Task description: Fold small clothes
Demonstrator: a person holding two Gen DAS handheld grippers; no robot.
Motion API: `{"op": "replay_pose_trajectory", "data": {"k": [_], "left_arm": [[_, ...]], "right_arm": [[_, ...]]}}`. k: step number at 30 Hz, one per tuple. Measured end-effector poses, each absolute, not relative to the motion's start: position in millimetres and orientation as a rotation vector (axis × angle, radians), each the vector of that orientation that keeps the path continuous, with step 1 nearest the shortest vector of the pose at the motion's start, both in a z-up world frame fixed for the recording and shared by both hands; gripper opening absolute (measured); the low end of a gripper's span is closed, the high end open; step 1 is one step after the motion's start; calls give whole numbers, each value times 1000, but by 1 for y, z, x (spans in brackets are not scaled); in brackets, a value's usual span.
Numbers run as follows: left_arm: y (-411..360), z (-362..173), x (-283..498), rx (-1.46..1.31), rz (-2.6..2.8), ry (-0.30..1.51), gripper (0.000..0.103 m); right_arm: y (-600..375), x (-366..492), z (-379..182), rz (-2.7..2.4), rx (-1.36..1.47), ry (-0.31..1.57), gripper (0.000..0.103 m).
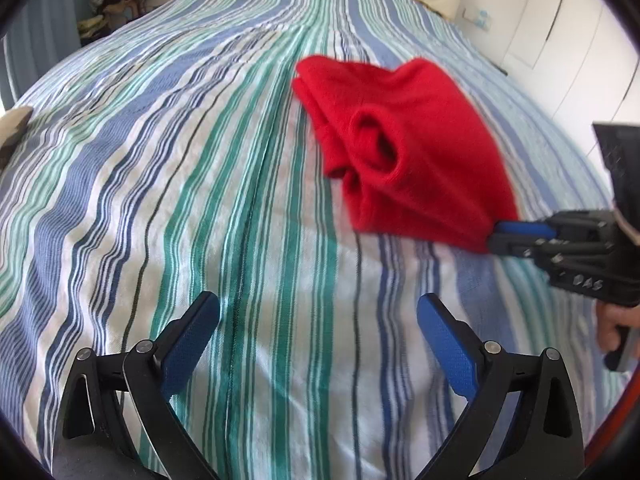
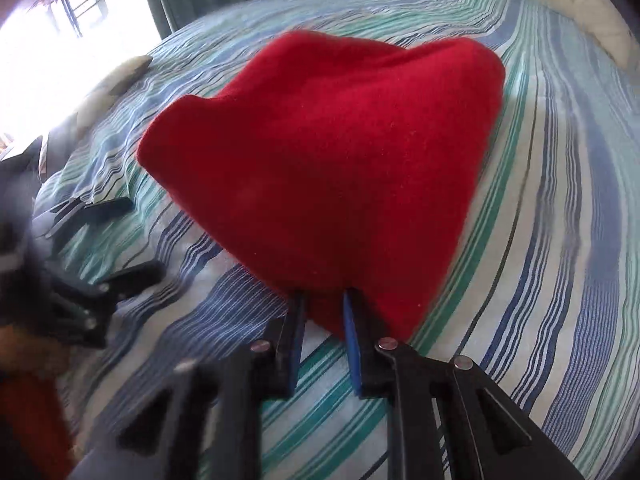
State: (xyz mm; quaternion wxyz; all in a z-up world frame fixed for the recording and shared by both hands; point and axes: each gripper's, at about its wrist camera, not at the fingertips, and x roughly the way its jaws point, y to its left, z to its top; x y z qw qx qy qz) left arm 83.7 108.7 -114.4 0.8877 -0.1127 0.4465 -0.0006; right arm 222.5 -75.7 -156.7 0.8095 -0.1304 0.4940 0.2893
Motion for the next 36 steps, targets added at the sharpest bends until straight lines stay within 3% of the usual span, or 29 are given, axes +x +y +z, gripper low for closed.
{"op": "replay_pose_trajectory", "data": {"k": [3,7,10,13,14,17,24,31,33,36], "left_arm": [[110,-67,91,-289,-64,784,100],[98,-46,147,-273,-133,754,100],[91,-77,181,-231,-97,804,96],[82,-129,191,-183,-110,946,81],[79,-141,189,-174,-107,961,82],[79,-149,179,-188,-109,893,100],[75,-151,173,-173,-116,867,102],[77,-152,172,-189,-120,861,102],[78,-150,172,-193,-118,880,102],[84,-141,163,-219,-113,951,102]], "right_arm": [[-75,219,-147,620,-270,1035,22],[-83,219,-123,638,-217,976,22],[-97,243,-94,596,-115,900,22],[-106,289,-71,560,18,856,22],[-106,307,-67,561,50,853,22],[-86,362,-74,637,99,908,22],[-79,454,-137,359,28,1026,22],[-96,353,-87,553,76,865,28],[-98,305,-98,623,44,887,41],[-110,252,-146,566,-49,1002,43]]}}
